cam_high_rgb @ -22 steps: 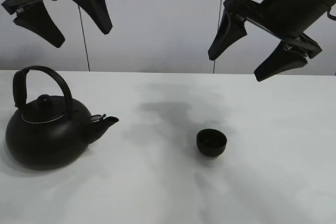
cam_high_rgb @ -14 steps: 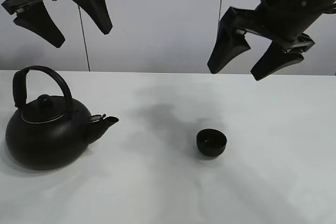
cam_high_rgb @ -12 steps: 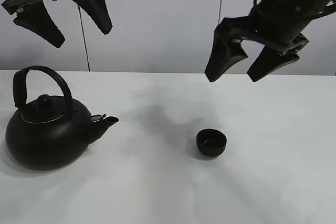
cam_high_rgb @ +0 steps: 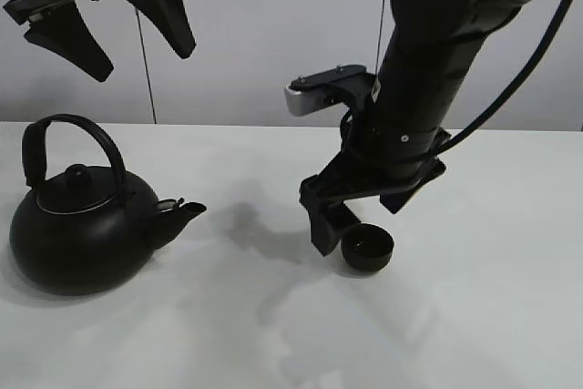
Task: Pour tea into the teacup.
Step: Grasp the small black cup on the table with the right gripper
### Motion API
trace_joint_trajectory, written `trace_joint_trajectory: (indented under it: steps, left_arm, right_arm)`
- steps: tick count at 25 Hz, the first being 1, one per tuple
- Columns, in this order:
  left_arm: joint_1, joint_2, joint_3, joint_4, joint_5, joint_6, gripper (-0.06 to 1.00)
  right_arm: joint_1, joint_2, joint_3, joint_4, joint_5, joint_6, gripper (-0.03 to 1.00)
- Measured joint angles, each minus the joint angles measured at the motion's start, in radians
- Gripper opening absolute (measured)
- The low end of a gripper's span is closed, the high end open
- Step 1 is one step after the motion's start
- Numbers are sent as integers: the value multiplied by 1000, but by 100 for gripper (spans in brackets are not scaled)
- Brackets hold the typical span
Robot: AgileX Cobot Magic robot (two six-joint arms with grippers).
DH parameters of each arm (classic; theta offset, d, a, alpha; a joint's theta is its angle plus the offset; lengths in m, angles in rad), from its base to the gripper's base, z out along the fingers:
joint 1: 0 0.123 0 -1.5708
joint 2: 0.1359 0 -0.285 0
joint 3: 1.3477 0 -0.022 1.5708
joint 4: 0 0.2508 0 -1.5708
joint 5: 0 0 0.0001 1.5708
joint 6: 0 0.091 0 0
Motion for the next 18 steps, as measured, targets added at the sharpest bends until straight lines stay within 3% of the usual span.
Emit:
trace_joint_trajectory:
  steps: [4, 10, 18]
  left_arm:
    - [0, 0, 0, 0, 0, 0, 69]
    - [0, 0, 0, 0, -6, 0, 69]
    - [0, 0, 0, 0, -6, 0, 69]
  right_arm:
    - [-2, 47, 0, -10, -30, 39, 65]
    - [-2, 67, 0, -10, -56, 69, 48]
    - [-2, 101, -1, 14, -70, 78, 39]
